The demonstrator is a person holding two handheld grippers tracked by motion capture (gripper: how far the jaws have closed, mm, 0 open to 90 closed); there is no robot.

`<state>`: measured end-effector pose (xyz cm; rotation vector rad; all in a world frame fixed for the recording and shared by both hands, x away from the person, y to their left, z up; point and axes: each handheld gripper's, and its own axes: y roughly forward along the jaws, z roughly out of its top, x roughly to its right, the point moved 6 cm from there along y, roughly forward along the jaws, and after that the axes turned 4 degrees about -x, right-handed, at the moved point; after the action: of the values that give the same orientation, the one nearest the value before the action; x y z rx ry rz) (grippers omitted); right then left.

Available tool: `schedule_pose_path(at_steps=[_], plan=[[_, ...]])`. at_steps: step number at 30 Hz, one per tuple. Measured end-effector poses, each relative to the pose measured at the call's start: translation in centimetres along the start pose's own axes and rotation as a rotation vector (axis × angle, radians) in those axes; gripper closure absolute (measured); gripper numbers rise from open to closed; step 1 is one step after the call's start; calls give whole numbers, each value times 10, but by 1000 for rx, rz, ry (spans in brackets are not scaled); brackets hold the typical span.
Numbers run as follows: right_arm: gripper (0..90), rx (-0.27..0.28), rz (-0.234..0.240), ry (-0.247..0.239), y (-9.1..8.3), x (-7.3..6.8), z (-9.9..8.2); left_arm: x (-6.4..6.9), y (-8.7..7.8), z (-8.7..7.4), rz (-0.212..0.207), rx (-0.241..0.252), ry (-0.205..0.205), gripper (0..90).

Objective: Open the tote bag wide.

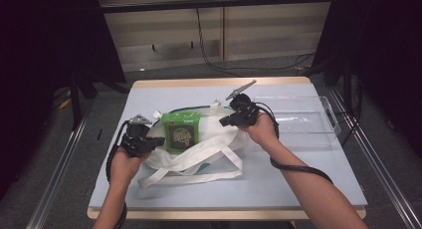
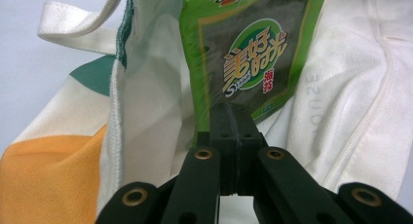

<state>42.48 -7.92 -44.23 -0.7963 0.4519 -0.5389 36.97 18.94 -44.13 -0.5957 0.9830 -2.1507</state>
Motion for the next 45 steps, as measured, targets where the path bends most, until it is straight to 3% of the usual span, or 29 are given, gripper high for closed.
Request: schedule_pose_path(at_steps=[8,18,23,31,45], plan=[[890,-6,21,-11,12,-10,-2,1,3,-1,6,-24,4,900],[891,-40,60,-32,31,-27,-9,-1,2,3,19,-10,-11,900],[900,-43,69,-28,34,-29,-13,-7,-1,6,38,6,-28,900],[900,-47,79,-31,36,-34,-20,-21,0,8,81,-22,-51,900],[900,-54,101,-33,39,-37,-32,-42,7,7,137,-17,-100,900]])
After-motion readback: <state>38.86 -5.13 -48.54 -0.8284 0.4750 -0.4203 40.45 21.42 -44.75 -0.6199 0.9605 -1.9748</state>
